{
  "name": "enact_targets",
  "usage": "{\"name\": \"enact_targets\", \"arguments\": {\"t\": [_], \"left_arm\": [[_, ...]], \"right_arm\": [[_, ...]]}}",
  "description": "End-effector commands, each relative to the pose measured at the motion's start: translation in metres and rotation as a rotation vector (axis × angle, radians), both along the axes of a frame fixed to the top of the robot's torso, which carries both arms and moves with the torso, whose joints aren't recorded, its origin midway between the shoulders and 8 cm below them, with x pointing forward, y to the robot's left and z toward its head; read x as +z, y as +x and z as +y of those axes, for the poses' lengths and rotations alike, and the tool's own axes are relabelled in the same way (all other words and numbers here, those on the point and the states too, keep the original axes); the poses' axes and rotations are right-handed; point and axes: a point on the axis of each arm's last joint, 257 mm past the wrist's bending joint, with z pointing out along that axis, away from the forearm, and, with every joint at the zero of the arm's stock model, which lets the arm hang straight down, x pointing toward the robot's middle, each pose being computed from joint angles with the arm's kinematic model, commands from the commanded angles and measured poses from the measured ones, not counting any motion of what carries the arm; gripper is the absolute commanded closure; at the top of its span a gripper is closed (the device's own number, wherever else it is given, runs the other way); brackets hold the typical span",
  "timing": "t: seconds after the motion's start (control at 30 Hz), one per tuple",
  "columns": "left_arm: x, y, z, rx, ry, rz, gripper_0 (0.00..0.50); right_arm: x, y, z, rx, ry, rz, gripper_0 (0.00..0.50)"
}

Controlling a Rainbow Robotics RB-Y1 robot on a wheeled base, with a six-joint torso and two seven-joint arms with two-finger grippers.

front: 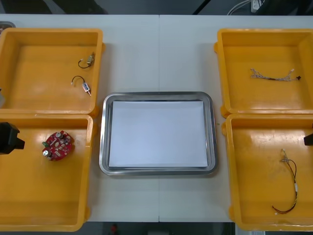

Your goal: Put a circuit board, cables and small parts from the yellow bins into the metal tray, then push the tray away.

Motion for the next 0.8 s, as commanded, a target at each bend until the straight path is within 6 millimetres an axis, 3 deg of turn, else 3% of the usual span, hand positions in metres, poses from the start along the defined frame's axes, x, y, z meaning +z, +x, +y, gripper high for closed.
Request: {"name": "enact_targets", "arguments": {"t": [0.03, 0.37, 0.53, 0.8], "left_arm": [[-0.002, 0.002, -0.005, -0.011, -0.009, -0.017, 0.0], [-0.022, 0.023, -0.03, -0.065, -0.031, -0.055, 0.0], [-0.044, 0.032, -0.039, -0.079, -0.074, -0.047, 0.0], [-0.059, 0.033, -0.038, -0.086, -0.072, -0.025, 0.0]], "right_arm": [[-0.006, -0.013, -0.018, -0.051, -0.002, -0.005, 0.0], [-0.019, -0.009, -0.015, -0.017, 0.014, -0.131, 0.0], [-0.041, -0.011, -0.014, 0.004, 0.009, -0.162, 0.0], [-0.075, -0.015, -0.01, 0.018, -0.004, -0.15, 0.0]]}}
